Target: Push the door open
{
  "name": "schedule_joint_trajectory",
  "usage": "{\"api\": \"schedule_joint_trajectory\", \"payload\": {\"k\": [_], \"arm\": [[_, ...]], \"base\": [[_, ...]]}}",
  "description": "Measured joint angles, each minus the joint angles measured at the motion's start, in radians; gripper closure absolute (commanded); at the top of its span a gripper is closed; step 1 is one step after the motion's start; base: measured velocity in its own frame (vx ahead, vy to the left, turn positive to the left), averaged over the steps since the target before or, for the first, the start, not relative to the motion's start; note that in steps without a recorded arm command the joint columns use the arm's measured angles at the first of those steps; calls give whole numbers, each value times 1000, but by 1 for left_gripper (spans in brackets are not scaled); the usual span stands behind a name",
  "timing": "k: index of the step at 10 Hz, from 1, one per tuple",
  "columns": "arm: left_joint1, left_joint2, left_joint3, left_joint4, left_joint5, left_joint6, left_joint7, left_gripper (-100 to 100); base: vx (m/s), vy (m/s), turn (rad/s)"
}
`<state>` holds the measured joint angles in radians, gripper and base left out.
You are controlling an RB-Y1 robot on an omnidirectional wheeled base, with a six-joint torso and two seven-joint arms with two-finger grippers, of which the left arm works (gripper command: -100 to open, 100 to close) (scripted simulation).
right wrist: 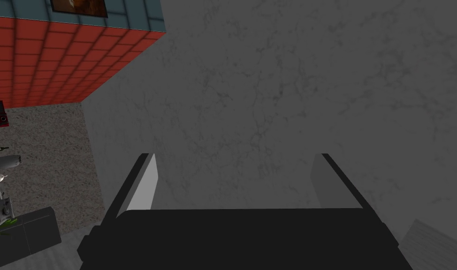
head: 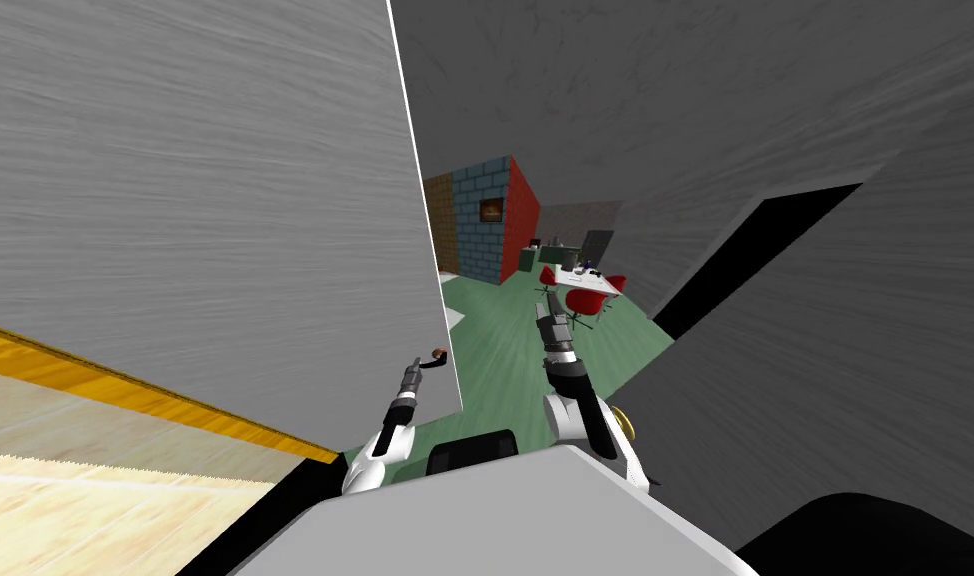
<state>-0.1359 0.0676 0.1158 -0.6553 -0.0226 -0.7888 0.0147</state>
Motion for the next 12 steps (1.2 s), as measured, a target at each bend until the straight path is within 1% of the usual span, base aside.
{"api": "schedule_joint_trajectory", "payload": {"k": [1,2,3,4,5,6,7,8,9,12], "arm": [[7,2,0,-16,0,5,2,100],[26,-3,7,-49,3,23,-4,100],[26,-5,18,-43,8,26,-13,100],[11,-9,31,-8,15,10,-25,100],[5,-15,44,5,21,3,-37,100],[5,-18,51,0,24,2,-45,100],[17,-18,50,-28,24,14,-45,100],[10,-27,61,-23,29,16,-53,100],[26,-36,66,-45,32,24,-60,100],[17,-47,101,-27,49,15,-81,100]], "base": [[120,-47,146],[160,-74,137],[161,-53,86],[174,-69,105],[138,-53,62],[69,3,-11],[127,-19,82],[193,-78,124],[190,-110,121],[189,-89,105]]}}
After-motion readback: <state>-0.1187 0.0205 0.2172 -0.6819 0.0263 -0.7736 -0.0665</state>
